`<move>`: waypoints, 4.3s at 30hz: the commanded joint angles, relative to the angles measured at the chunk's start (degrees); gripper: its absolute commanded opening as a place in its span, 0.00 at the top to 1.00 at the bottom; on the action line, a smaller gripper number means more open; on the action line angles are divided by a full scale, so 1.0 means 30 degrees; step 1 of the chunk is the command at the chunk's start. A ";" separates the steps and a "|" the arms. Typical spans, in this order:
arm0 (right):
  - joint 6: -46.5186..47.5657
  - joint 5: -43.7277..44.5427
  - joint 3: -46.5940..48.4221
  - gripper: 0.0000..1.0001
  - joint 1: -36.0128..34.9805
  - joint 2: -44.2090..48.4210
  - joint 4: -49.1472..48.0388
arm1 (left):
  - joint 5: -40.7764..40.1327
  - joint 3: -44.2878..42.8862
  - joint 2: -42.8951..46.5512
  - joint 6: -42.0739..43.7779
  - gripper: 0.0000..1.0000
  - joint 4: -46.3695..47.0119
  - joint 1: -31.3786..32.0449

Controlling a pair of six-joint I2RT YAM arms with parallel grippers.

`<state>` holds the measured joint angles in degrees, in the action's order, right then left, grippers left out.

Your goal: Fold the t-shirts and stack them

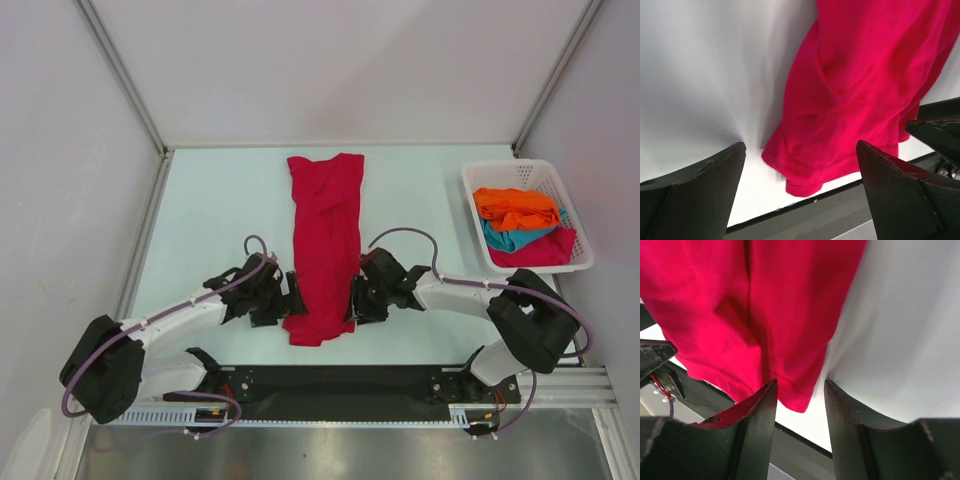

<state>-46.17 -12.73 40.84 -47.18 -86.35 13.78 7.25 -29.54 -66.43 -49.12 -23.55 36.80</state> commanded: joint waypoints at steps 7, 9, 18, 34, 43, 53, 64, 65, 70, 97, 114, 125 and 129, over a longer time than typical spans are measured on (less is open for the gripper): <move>-0.0429 0.0201 0.0273 0.52 -0.0211 -0.0632 -0.1078 | 0.0866 0.1203 -0.1029 -0.0178 0.01 0.2078 -0.0107; -0.0488 0.0171 0.0302 0.52 -0.0270 -0.0748 -0.1195 | 0.0954 0.1233 -0.0971 -0.0208 0.02 0.2166 -0.0107; -0.0547 0.0289 0.0099 0.60 -0.0358 -0.0311 -0.1136 | 0.1188 0.1350 0.0492 -0.0266 0.05 0.1318 -0.0107; -0.0987 0.0347 -0.0753 1.00 -0.0768 0.0217 -0.1548 | 0.2799 0.4016 0.1200 -0.1057 0.97 0.4125 -0.0107; -0.0869 0.1050 -0.0166 1.00 -0.1323 0.1885 0.0677 | 0.3180 0.3578 0.3479 -0.1145 1.00 0.2288 -0.0078; -0.2301 0.2162 0.0068 1.00 -0.3196 0.5137 0.3987 | 0.3620 0.2731 0.9306 -0.2052 1.00 -0.3069 -0.0078; -0.1431 0.3189 0.1939 1.00 -0.2938 0.4940 0.5426 | 0.2595 -0.0140 0.7011 -0.1469 1.00 -0.3548 -0.0195; -0.1019 0.3276 0.2291 1.00 -0.2675 0.4615 0.5397 | 0.2479 -0.0869 0.6331 -0.1264 1.00 -0.2850 -0.0195; 0.1672 0.2927 0.5070 1.00 -0.0132 0.2038 0.4841 | 0.2507 -0.4410 0.1300 0.0434 1.00 -0.1205 -0.1511; 0.6162 0.1842 1.5710 1.00 0.6058 -0.9390 0.5865 | 0.4088 -1.5728 -1.4123 0.3454 1.00 -0.0704 -0.6551; 0.7449 0.4030 1.7936 0.67 0.5854 -1.0447 0.6507 | 0.2215 -1.7634 -1.3834 0.4597 0.03 -0.2518 -0.6758; 0.7658 0.8226 1.7648 0.67 0.2253 -0.8077 0.6978 | 0.0780 -1.4415 -0.9153 0.4685 0.03 -0.2580 -0.6729; 0.6838 0.9338 1.6770 0.67 0.0670 -0.7256 0.7272 | 0.0514 -1.1695 -0.6805 0.4510 0.03 -0.2170 -0.6728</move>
<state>-23.94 9.87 92.95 -41.32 -113.45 34.44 11.00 -70.52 -93.95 -36.75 -30.76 16.88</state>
